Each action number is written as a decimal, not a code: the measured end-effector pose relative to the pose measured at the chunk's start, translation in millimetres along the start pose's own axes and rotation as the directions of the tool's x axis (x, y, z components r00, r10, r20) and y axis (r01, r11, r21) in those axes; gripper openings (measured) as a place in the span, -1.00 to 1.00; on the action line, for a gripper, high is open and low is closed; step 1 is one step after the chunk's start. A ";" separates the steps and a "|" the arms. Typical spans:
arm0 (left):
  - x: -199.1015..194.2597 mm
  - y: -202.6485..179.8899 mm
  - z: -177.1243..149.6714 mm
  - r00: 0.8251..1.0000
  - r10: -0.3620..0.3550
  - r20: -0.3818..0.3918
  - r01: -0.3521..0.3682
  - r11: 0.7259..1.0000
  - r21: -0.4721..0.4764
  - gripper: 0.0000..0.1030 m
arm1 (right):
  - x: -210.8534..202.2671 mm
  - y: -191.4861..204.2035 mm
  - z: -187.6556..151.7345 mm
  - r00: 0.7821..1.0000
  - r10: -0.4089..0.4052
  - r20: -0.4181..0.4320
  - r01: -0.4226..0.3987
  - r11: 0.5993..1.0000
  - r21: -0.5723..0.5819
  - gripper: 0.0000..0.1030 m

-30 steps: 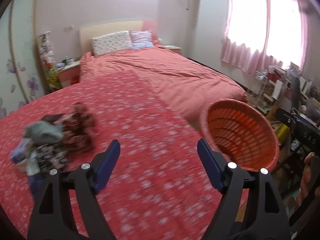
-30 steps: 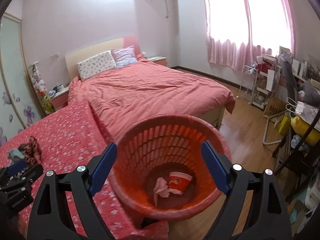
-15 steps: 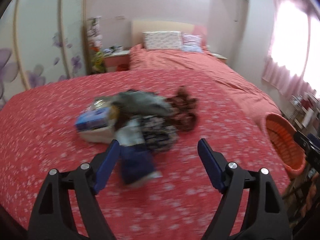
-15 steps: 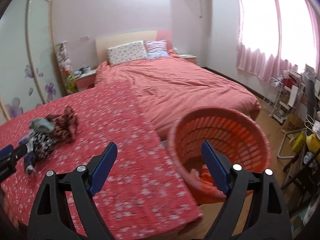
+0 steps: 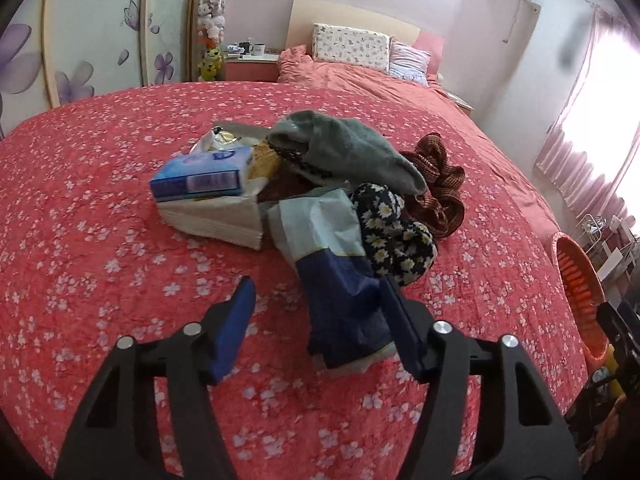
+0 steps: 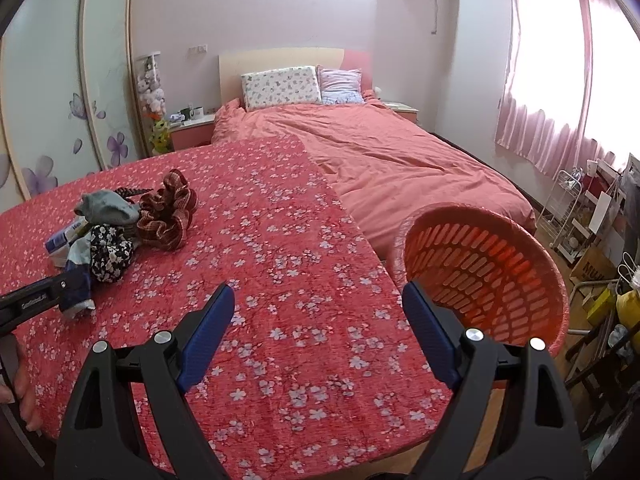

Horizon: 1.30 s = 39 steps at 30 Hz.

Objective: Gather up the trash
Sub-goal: 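Grasp the blue-and-white packet with the left gripper and lift it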

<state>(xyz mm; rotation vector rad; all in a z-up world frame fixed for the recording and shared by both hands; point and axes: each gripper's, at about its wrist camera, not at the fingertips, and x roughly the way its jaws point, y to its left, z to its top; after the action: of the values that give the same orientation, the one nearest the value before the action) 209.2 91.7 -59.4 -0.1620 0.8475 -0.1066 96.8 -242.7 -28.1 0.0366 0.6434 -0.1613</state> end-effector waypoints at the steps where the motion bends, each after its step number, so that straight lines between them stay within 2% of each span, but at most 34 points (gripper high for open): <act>1: 2.2 -0.4 1.0 1.000 -0.010 -0.004 0.010 1.000 -0.004 0.08 | 1.0 2.0 -0.1 1.000 0.000 -0.003 0.000 1.000 -0.003 0.65; 3: 7.2 0.9 1.3 0.999 -0.028 -0.018 0.028 0.999 -0.016 -0.09 | 2.0 4.7 -0.5 1.000 0.003 -0.006 -0.003 1.000 -0.007 0.65; 6: 15.2 5.7 -0.2 0.998 -0.048 -0.045 0.045 0.998 -0.052 -0.10 | 3.1 10.3 -1.5 1.000 0.009 -0.011 -0.009 1.000 -0.016 0.65; 10: 17.7 8.0 0.0 0.998 -0.055 -0.044 0.052 0.996 -0.071 -0.14 | 3.9 18.8 -3.2 1.000 0.017 -0.017 -0.018 0.999 -0.034 0.65; 14: 13.5 5.2 -1.7 0.998 -0.055 -0.028 0.054 0.998 -0.042 -0.27 | 3.5 25.3 -4.1 1.000 0.024 -0.018 -0.025 0.999 -0.046 0.65; 17: 4.6 3.2 -3.4 0.998 -0.060 -0.011 0.060 0.998 -0.011 -0.47 | 2.9 29.0 -3.4 0.999 0.031 -0.018 -0.032 0.998 -0.050 0.65; 21: -1.8 6.1 -5.4 0.998 -0.063 -0.005 0.063 0.998 0.009 -0.54 | 2.4 35.8 -2.0 0.999 0.045 -0.019 -0.046 0.997 -0.057 0.65; 23: 0.4 8.8 -5.5 0.999 -0.048 -0.008 0.048 0.999 0.006 -0.54 | 2.3 39.4 -2.3 0.999 0.051 -0.018 -0.052 0.997 -0.064 0.65; 24: 2.6 12.1 -4.8 0.999 -0.043 -0.012 0.043 0.999 -0.011 -0.42 | 2.8 40.8 -2.3 0.998 0.054 -0.018 -0.055 0.996 -0.068 0.65; 25: 3.7 15.6 -4.1 0.999 -0.039 -0.013 0.039 0.999 -0.027 -0.14 | 2.8 44.5 -2.5 0.998 0.058 -0.019 -0.059 0.995 -0.075 0.65; 26: 6.4 19.4 -2.6 1.000 -0.022 -0.020 0.021 0.999 -0.049 0.00 | 2.8 46.0 -2.8 0.998 0.060 -0.020 -0.061 0.995 -0.079 0.65; 27: 8.5 22.6 -1.8 1.000 -0.015 -0.024 0.014 0.998 -0.066 0.13 | 2.7 48.2 -3.1 0.998 0.062 -0.020 -0.063 0.994 -0.084 0.65; 28: 12.5 27.4 -1.2 0.999 -0.021 -0.037 0.017 0.996 -0.089 0.16 | 2.3 51.5 -3.5 0.998 0.064 -0.019 -0.065 0.994 -0.091 0.65; 31: 13.3 28.3 0.2 0.999 -0.019 -0.034 0.016 0.996 -0.089 0.12 | 2.1 56.4 -4.1 0.998 0.066 -0.019 -0.068 0.992 -0.104 0.65; 34: 13.7 23.7 -0.5 0.999 -0.024 -0.033 0.022 0.998 -0.065 -0.07 | 4.7 61.8 -4.6 0.997 0.068 -0.023 -0.070 0.991 -0.113 0.65; 39: 1.8 29.0 -3.7 0.998 -0.052 -0.019 0.051 0.997 -0.053 -0.11 | 6.8 70.0 -2.9 0.996 0.082 -0.026 -0.084 0.989 -0.122 0.65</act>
<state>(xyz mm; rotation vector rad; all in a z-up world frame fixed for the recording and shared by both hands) 208.4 119.6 -68.4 -0.2324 0.8674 -0.1341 111.8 -174.3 -35.6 -0.0535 0.6708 -0.0408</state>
